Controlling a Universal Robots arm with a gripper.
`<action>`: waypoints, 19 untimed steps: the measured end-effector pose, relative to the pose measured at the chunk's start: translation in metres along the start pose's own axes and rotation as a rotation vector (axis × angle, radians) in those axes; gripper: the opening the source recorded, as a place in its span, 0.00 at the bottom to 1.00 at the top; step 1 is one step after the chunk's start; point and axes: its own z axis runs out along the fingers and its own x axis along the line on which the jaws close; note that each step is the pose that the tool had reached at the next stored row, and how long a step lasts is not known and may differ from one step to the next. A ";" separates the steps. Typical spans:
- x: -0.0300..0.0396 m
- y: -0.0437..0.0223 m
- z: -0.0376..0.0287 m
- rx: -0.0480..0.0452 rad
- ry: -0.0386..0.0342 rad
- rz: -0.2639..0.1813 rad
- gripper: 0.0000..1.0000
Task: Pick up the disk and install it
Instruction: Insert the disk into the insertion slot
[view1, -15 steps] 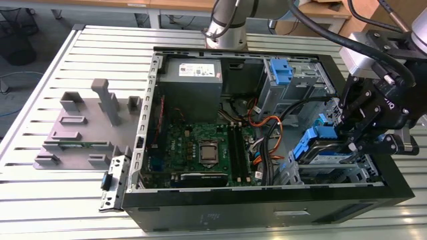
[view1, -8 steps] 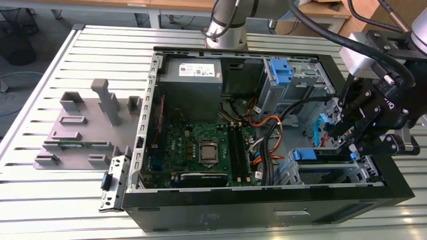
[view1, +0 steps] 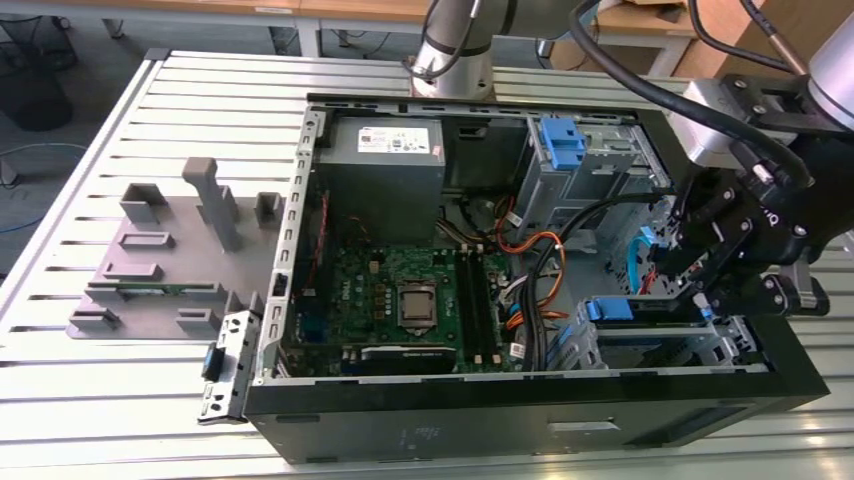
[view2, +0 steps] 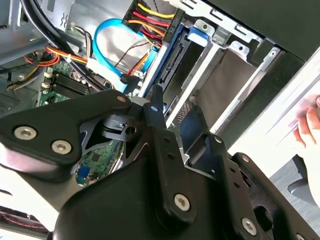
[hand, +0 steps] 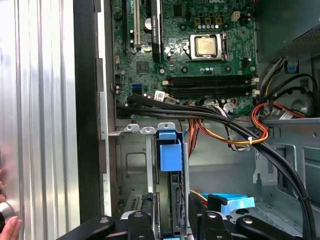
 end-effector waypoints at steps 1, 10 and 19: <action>0.0000 0.0006 0.0007 0.0019 -0.0001 -0.001 0.41; 0.0002 0.0033 0.0030 0.0050 -0.0003 -0.005 0.41; -0.0017 0.0034 0.0031 0.0050 -0.0002 -0.005 0.41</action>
